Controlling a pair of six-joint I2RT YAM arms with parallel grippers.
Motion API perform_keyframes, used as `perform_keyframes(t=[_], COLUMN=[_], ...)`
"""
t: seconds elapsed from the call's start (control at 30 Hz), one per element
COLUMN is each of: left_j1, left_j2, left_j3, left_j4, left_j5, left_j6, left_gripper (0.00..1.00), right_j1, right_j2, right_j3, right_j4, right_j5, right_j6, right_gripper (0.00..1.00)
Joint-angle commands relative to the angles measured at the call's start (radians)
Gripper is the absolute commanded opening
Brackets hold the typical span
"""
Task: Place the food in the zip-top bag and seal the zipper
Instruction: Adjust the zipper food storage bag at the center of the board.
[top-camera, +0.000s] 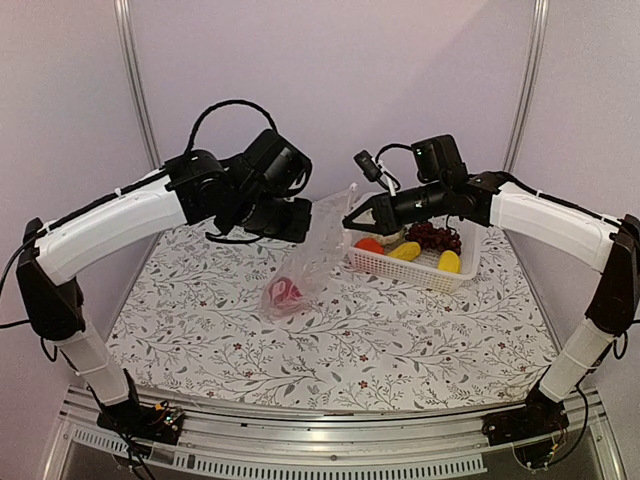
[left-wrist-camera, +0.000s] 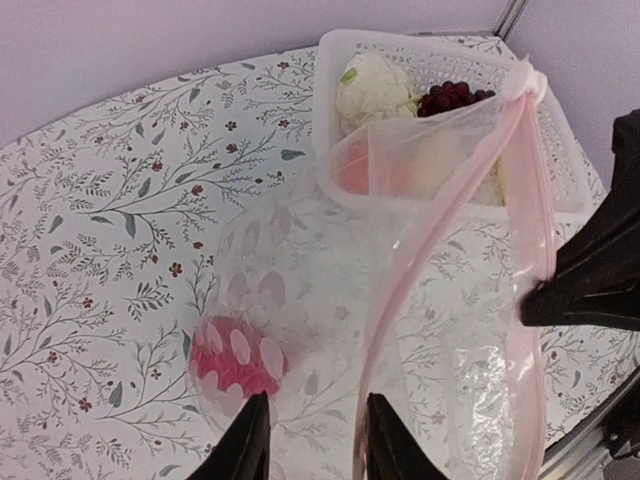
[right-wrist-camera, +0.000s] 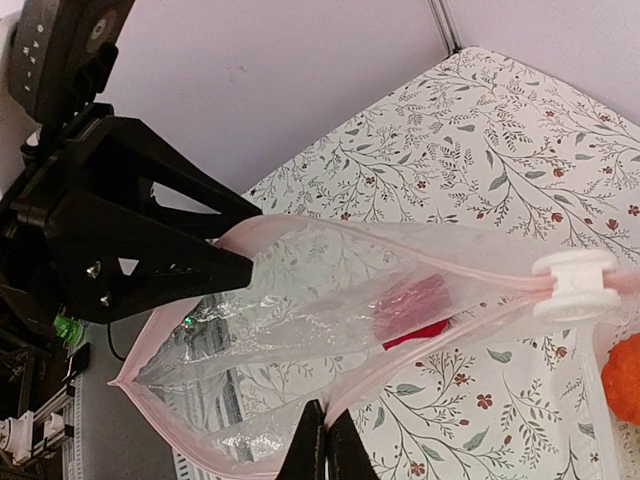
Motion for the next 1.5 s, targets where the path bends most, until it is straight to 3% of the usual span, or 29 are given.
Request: perform_keyframes(t=[0.0, 0.23, 0.5, 0.7, 0.83, 1.1, 1.2, 1.47], left_j1=[-0.008, 0.014, 0.071, 0.201, 0.242, 0.252, 0.257, 0.288], left_j2=[-0.054, -0.080, -0.129, -0.188, -0.187, -0.071, -0.019, 0.026], left_j3=[-0.049, -0.100, -0.104, -0.102, -0.103, -0.190, -0.193, -0.212], left_j4=[0.037, 0.111, 0.158, 0.193, 0.247, 0.361, 0.383, 0.431], left_j5=[0.005, 0.048, -0.004, -0.003, 0.032, 0.177, 0.216, 0.352], left_j6=[-0.025, 0.005, 0.091, 0.210, 0.320, 0.431, 0.449, 0.422], left_gripper=[0.24, 0.00, 0.00, 0.00, 0.00, 0.00, 0.00, 0.00], right_j1=[-0.006, -0.006, -0.035, -0.225, -0.361, -0.497, -0.496, -0.496], right_j2=[0.013, 0.047, 0.028, -0.022, -0.081, -0.099, -0.050, 0.144], right_j3=[0.041, 0.061, 0.136, 0.162, 0.123, 0.057, 0.064, 0.121], right_j4=[-0.018, -0.031, -0.131, -0.182, -0.204, -0.235, -0.293, -0.327], right_j5=[0.002, -0.018, -0.045, -0.142, -0.158, -0.013, 0.056, 0.218], right_j6=[-0.013, -0.029, -0.167, -0.214, -0.295, -0.416, -0.515, -0.552], right_gripper=[0.00, 0.00, 0.18, 0.38, 0.58, 0.81, 0.98, 0.99])
